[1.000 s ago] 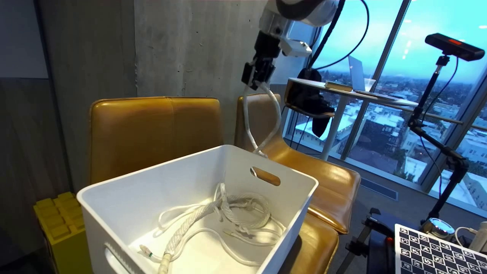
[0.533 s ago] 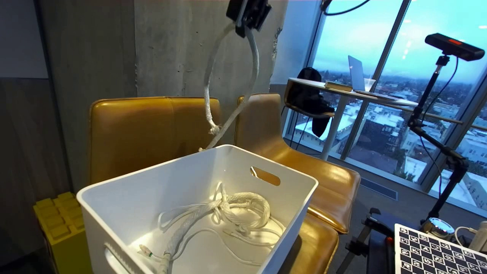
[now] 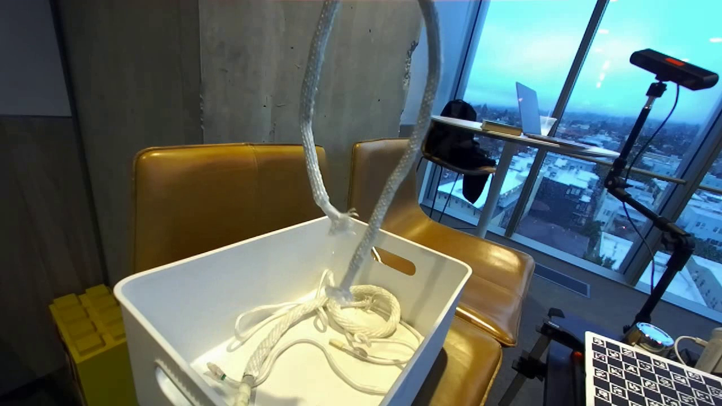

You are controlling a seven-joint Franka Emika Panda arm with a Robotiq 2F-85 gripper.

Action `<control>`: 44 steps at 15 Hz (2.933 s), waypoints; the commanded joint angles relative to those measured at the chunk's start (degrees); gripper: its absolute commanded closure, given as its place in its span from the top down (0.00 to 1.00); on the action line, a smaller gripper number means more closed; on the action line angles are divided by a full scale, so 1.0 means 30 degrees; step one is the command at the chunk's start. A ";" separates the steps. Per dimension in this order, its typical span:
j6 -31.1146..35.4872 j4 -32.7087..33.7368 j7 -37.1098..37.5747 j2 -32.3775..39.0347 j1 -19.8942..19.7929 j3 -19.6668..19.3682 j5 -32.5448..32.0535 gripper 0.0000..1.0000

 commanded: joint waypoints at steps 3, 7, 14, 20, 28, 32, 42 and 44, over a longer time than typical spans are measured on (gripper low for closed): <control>0.1969 -0.4628 -0.0290 -0.2518 0.0157 0.0309 0.0675 0.02; 0.3726 -0.5494 -0.1442 -0.2206 -0.0060 -0.0074 0.1487 0.02; 0.5233 -0.6175 -0.3113 -0.1806 -0.0436 -0.0538 0.2368 0.47; 0.5702 -0.7291 -0.5138 -0.1906 -0.1670 -0.1844 0.2806 0.90; 0.7261 -0.7786 -0.7864 0.0835 -0.4080 -0.4077 0.2818 1.00; 0.8348 -0.6597 -0.8247 0.3608 -0.5273 -0.4361 0.2644 1.00; 0.8969 -0.1519 -0.7084 1.1006 -0.6011 -0.3741 0.1661 1.00; 0.8756 -0.0313 -0.6835 1.2111 -0.5907 -0.3623 0.1493 1.00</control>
